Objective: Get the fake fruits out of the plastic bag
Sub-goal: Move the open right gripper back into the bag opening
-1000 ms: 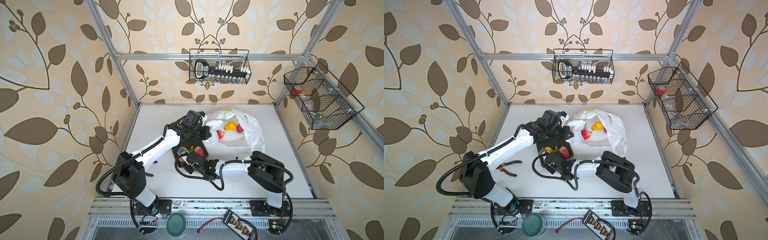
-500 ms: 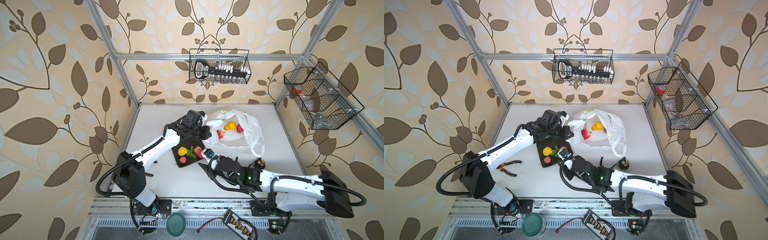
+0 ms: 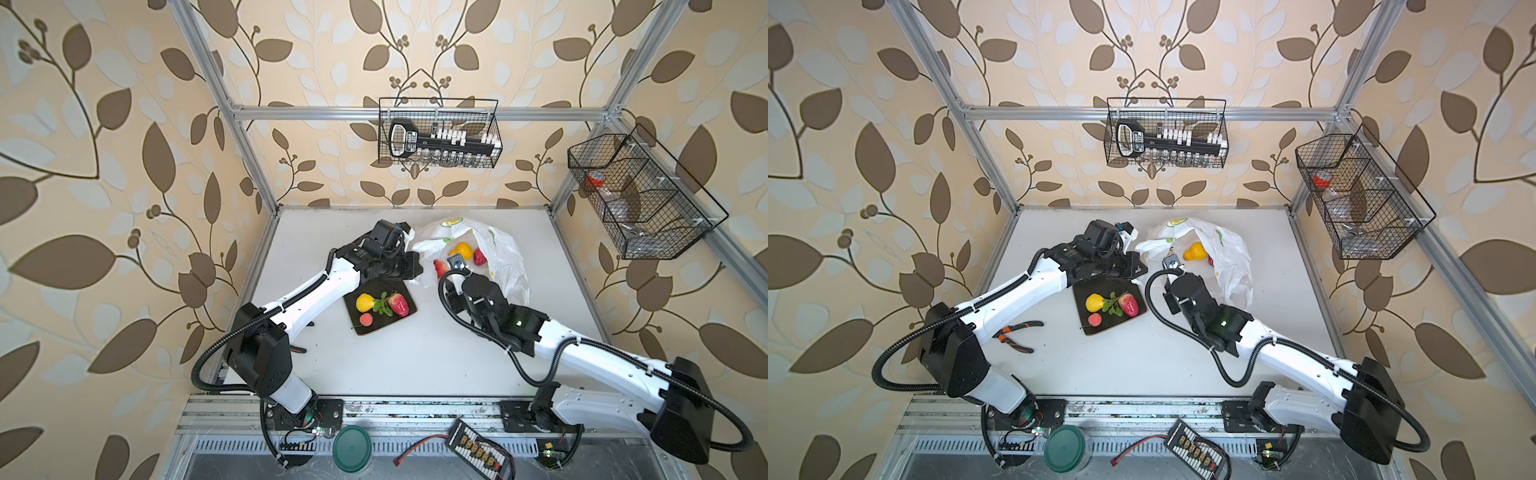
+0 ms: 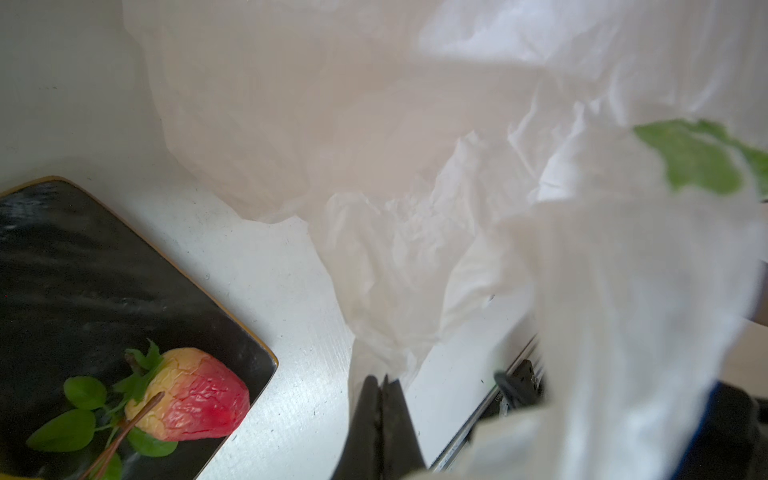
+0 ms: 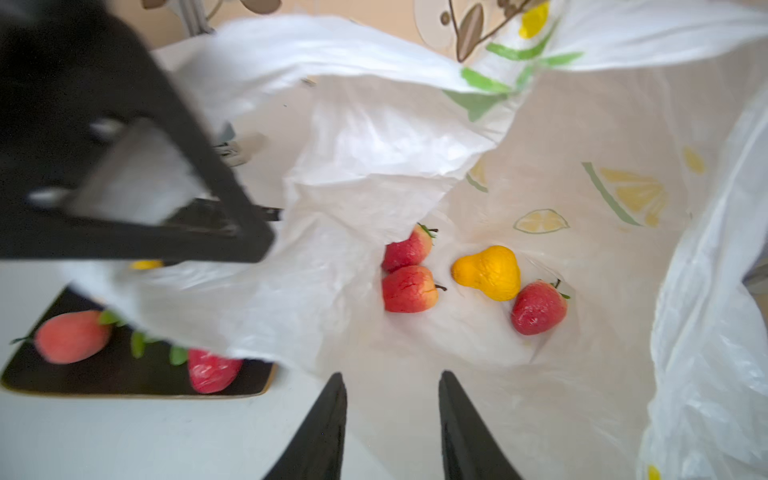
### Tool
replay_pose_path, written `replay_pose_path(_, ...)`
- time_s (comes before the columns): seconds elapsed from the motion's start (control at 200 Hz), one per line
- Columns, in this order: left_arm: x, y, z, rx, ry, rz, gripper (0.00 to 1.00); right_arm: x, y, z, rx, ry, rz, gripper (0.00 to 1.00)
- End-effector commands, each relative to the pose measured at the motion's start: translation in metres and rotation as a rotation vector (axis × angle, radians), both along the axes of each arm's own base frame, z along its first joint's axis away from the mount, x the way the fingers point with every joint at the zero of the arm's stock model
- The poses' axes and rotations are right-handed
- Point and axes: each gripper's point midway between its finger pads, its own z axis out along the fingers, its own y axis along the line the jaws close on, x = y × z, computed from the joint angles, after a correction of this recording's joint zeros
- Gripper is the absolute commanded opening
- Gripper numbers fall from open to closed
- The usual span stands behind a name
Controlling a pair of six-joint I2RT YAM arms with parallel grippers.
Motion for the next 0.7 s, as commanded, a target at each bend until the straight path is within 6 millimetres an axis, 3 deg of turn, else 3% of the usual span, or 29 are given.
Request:
replay_pose_path(0.0, -0.002, 0.002, 0.026, -0.039, -0.053, 0.002, 0.0, 0.019, -0.002, -0.016, -0.017, 0.072, -0.018, 0.36)
replay_pose_path(0.17, -0.003, 0.002, 0.026, -0.043, -0.045, 0.01, 0.0, 0.055, -0.011, -0.042, 0.069, 0.164, -0.145, 0.36)
replay_pose_path(0.45, -0.015, 0.001, 0.021, -0.043, -0.027, -0.024, 0.0, 0.095, -0.003, -0.087, 0.286, 0.288, -0.282, 0.53)
replay_pose_path(0.695, -0.036, 0.008, -0.004, -0.011, 0.025, -0.052, 0.0, 0.121, 0.0, -0.115, 0.481, 0.381, -0.322, 0.68)
